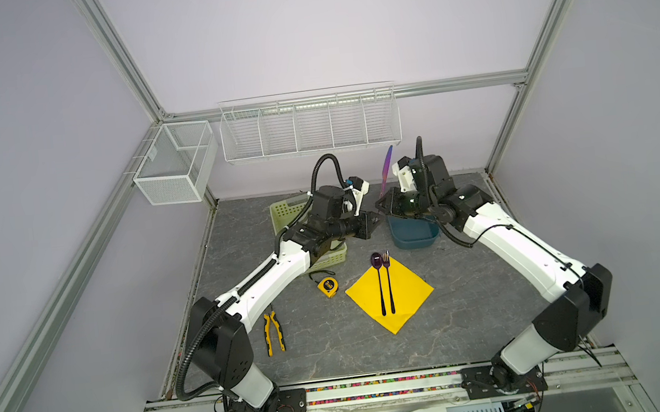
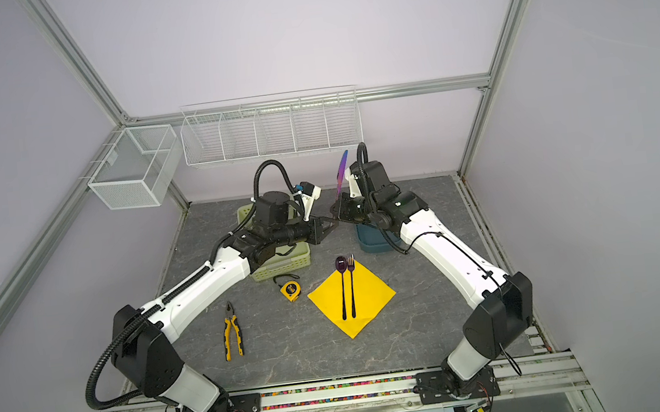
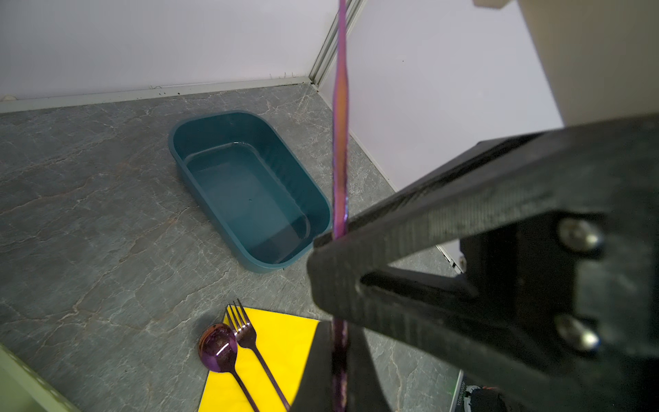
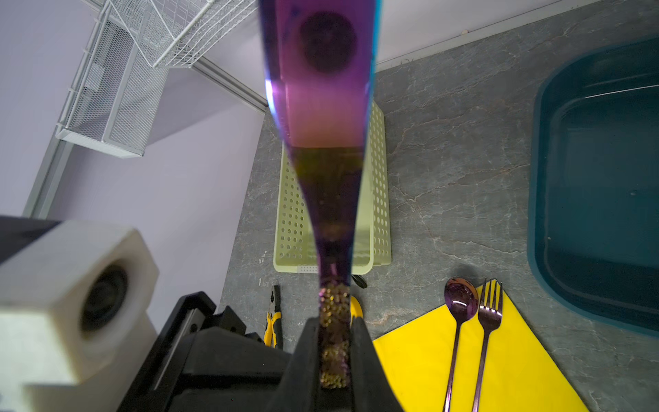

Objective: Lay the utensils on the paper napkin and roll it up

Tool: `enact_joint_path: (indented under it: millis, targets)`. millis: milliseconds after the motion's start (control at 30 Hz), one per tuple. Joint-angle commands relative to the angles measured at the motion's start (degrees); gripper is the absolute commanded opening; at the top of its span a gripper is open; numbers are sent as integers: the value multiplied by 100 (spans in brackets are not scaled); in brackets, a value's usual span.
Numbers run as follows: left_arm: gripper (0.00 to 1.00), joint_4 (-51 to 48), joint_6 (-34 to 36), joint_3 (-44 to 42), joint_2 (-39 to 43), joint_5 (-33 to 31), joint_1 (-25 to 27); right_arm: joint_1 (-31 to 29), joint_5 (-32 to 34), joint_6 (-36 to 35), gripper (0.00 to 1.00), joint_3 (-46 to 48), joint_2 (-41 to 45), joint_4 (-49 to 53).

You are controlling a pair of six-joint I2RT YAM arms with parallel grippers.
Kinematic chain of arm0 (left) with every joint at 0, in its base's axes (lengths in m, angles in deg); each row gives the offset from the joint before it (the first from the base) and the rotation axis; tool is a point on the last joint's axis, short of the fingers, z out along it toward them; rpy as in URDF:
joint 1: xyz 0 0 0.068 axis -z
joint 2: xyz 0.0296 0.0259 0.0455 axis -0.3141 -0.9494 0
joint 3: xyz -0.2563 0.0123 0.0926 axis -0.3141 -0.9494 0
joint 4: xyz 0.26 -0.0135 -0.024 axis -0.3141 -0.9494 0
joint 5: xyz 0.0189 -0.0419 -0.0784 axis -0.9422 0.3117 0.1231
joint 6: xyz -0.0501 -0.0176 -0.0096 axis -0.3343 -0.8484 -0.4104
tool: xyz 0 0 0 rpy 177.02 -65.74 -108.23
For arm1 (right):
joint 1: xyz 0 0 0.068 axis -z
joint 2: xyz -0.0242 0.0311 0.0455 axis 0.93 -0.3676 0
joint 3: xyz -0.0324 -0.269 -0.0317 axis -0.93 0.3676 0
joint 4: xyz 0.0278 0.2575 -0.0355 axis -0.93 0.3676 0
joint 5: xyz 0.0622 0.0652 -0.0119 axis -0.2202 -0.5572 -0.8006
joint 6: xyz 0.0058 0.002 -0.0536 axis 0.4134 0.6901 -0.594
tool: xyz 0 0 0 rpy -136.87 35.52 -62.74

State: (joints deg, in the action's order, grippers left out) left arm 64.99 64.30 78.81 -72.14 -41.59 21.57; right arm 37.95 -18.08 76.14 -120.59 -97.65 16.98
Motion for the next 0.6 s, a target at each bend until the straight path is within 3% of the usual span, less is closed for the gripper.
enact_joint_path:
  millis: [0,233,567]
  targets:
    - [13,44,-14,15,205,-65,2,29,116,35,8,45,147,-10]
    - [27,-166,155,58,359,-266,-15,28,256,-140,7,-17,129,321]
    - [32,-385,277,-21,736,-198,-410,25,400,-454,7,62,186,970]
